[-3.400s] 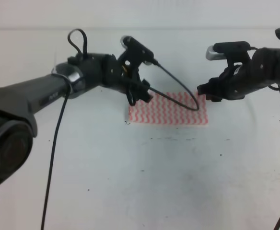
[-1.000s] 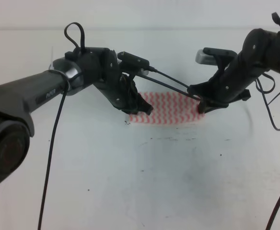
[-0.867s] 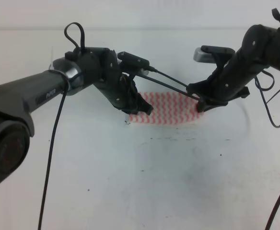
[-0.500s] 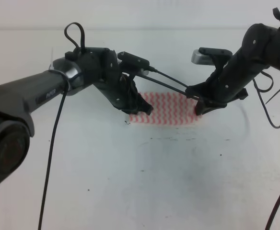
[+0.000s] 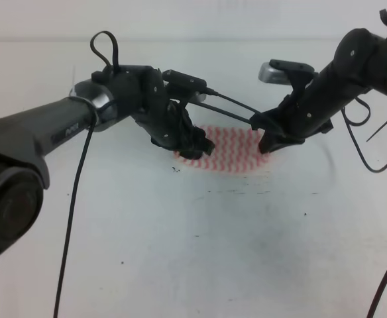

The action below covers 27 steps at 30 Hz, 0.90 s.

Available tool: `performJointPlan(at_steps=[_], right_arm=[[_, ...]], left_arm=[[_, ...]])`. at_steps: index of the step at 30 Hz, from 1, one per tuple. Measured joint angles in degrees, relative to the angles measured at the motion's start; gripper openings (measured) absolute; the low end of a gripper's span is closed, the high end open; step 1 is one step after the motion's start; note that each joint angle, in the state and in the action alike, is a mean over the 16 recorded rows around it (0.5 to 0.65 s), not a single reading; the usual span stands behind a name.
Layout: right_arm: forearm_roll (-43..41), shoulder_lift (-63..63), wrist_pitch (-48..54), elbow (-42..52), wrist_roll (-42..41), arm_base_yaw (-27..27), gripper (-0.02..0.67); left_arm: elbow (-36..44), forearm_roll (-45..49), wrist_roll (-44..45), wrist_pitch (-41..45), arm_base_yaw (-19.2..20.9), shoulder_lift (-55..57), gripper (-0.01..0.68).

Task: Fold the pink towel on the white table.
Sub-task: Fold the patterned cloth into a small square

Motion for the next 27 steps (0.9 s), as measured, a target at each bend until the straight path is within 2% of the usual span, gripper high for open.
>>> performJointPlan(at_steps=[6, 14, 27], right_arm=[[0.4, 0.1, 0.5, -2.0, -0.7, 0.1, -0.016], [0.9, 0.2, 0.9, -3.7, -1.6, 0.6, -0.015], [2.9, 0.1, -1.5, -3.8, -3.8, 3.2, -0.016]], left_arm=[[-3.0, -0.1, -1.1, 1.0, 0.6, -1.6, 0.356], [-5.9, 0.0, -2.1, 2.3, 1.3, -4.3, 0.362], [-6.3, 0.3, -3.7, 2.5, 1.7, -7.0, 0.366]])
